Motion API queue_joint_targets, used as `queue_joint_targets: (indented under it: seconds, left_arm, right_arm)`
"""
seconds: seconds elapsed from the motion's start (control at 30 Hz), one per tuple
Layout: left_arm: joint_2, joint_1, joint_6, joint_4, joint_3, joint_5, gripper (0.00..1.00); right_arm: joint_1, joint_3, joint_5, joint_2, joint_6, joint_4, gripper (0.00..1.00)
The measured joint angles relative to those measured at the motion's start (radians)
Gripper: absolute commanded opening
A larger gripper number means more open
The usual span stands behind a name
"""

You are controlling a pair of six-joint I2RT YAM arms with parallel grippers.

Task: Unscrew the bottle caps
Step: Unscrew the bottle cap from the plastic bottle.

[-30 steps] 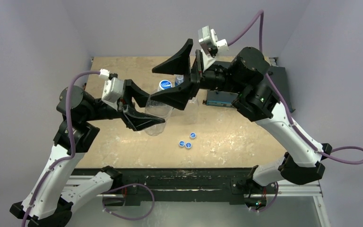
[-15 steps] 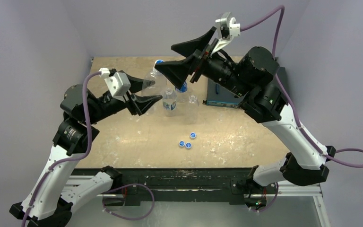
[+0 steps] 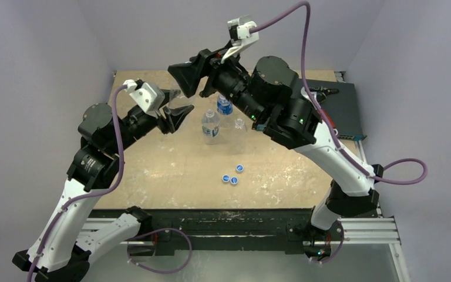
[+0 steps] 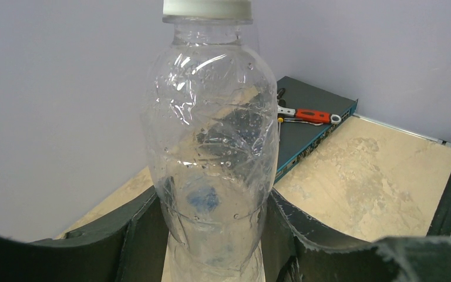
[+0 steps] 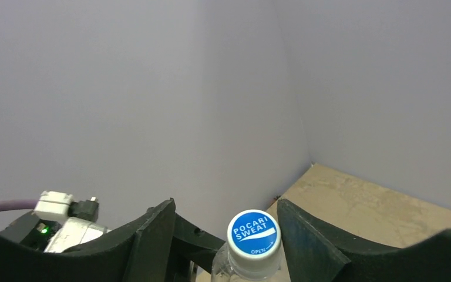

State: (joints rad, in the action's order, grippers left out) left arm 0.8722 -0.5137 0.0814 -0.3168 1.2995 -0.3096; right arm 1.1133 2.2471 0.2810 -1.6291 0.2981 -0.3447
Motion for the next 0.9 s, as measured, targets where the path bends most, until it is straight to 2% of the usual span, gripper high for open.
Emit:
queue_joint_targets:
  seconds: [0.3,0.57,0.8,0.9]
  left_arm:
    - [0.0,0.0,0.009,0.0,0.0,0.004,0.01]
    - [0.0,0.0,0.008,0.001,-0.002,0.004,0.01]
    - [0.0,0.0,0.008,0.001,-0.002,0.003,0.01]
    - [0.0,0.0,0.008,0.001,-0.002,0.003,0.01]
  right_arm:
    - [0.006,-0.013,0.072,-0.008,-0.008,-0.005,0.47]
    - [0.006,-0.03,0.077,0.006,-0.008,0.0,0.55]
    - [0.006,-0.036,0.077,0.006,-0.008,-0.001,0.48]
    - [0.006,-0.045,0.077,0.006,-0.008,-0.003,0.49]
